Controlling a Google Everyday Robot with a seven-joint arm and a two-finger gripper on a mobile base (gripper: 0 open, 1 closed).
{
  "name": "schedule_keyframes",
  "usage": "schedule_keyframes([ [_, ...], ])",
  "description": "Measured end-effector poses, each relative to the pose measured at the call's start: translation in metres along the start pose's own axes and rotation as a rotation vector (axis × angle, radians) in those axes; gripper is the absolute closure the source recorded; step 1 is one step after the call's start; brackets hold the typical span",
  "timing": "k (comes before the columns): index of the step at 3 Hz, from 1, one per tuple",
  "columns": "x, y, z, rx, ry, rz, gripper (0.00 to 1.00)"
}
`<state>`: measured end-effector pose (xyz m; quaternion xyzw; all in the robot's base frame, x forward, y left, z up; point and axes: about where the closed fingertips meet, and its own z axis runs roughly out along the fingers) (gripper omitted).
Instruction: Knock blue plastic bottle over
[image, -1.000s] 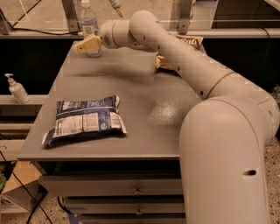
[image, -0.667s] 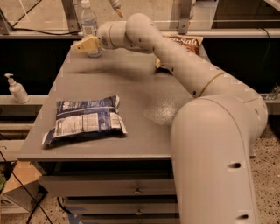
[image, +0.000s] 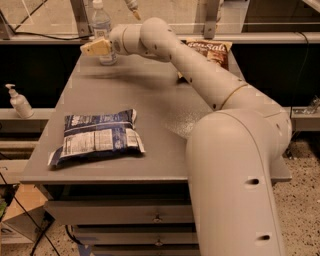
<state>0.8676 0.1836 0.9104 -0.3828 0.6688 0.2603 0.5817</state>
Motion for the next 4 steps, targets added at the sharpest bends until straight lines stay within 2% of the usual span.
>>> schedule_keyframes([
  [1,-0.002,-0.006,0.000,0.021,-0.032,0.016,0.39],
  [2,-0.008,-0.008,-0.009,0.047,-0.051,-0.002,0.62],
  [3,-0.022,-0.005,-0.032,0.050,-0.045,-0.061,0.85],
  [4,-0.048,0.006,-0.067,0.022,0.001,-0.179,1.00],
])
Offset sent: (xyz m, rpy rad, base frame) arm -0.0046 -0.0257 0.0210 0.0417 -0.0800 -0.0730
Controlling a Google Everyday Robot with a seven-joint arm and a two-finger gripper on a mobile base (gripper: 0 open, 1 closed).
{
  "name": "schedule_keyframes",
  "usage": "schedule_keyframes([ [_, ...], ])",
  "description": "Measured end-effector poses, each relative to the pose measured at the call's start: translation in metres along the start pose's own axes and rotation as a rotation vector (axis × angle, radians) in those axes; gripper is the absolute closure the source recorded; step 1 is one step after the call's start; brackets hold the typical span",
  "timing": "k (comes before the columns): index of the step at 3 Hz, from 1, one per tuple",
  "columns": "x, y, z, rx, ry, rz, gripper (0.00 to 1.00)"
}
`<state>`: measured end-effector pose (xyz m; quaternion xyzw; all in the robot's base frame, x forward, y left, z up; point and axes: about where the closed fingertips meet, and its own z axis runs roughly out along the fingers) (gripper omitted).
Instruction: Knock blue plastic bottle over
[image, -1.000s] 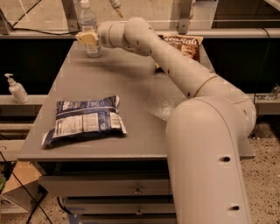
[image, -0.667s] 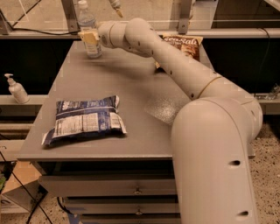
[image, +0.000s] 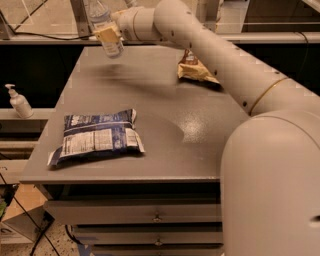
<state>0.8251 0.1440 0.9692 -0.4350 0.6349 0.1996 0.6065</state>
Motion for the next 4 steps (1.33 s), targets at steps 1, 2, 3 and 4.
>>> schedule_keyframes([
  [1,-0.033,0.008,-0.033,-0.055,0.096,-0.128,1.00],
  [2,-0.031,0.013,-0.050,-0.099,0.273,-0.234,0.83],
  [3,-0.005,0.025,-0.058,-0.169,0.479,-0.321,0.59],
  [4,0.034,0.045,-0.067,-0.279,0.658,-0.362,0.36],
])
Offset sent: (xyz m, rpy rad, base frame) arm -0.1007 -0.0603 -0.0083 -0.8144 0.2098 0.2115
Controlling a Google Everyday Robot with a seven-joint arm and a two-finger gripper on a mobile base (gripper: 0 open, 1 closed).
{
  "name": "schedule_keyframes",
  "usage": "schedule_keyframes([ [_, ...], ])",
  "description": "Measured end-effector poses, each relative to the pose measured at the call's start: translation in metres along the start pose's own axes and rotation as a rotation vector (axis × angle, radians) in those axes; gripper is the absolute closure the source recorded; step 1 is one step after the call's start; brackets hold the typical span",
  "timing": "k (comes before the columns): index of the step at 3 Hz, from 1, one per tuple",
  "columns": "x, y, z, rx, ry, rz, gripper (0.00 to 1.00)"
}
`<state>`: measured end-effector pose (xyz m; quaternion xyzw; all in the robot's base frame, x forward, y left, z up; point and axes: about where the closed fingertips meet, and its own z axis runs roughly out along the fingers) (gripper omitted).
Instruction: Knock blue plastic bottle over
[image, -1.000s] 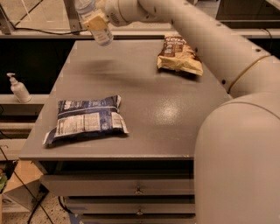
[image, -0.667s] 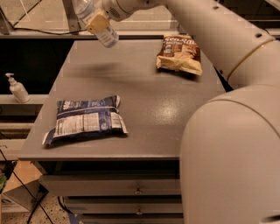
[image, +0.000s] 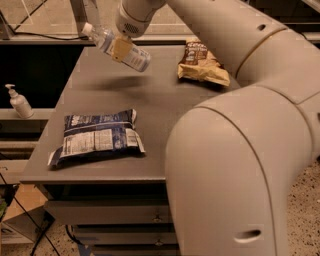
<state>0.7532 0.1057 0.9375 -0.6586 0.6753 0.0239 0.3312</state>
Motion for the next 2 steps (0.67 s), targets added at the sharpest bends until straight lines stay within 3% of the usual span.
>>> schedule_keyframes([
  [1,0.029,0.030,0.014,-0.128,0.127,-0.024,0.12],
  [2,0.047,0.046,0.020,-0.201,0.170,-0.012,0.00],
])
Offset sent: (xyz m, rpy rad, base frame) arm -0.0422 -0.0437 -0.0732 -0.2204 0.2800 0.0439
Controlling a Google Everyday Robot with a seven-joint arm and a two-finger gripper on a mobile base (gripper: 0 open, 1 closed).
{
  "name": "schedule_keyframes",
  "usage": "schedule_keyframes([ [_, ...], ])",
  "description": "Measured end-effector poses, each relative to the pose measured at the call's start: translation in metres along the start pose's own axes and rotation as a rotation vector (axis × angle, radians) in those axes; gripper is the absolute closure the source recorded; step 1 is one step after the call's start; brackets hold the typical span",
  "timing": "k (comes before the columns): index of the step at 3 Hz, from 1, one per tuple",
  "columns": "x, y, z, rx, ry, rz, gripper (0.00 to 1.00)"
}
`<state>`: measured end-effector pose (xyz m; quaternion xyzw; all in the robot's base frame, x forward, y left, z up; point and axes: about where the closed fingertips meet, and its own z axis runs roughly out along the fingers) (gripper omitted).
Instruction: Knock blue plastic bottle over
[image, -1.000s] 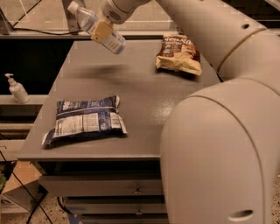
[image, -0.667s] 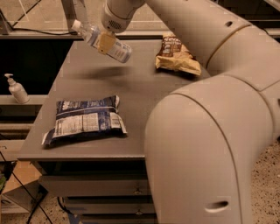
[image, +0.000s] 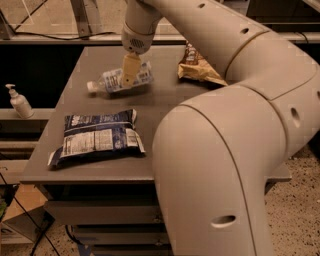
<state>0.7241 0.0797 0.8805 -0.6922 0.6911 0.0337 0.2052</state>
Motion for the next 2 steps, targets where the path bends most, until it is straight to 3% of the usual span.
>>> schedule_keyframes([
  [1,0.0048,0.0127,0.0075,-0.054,-0.090,0.039,0.00],
  [2,0.0016,0.0162,0.0085,-0.070,-0.114,0.047,0.00],
])
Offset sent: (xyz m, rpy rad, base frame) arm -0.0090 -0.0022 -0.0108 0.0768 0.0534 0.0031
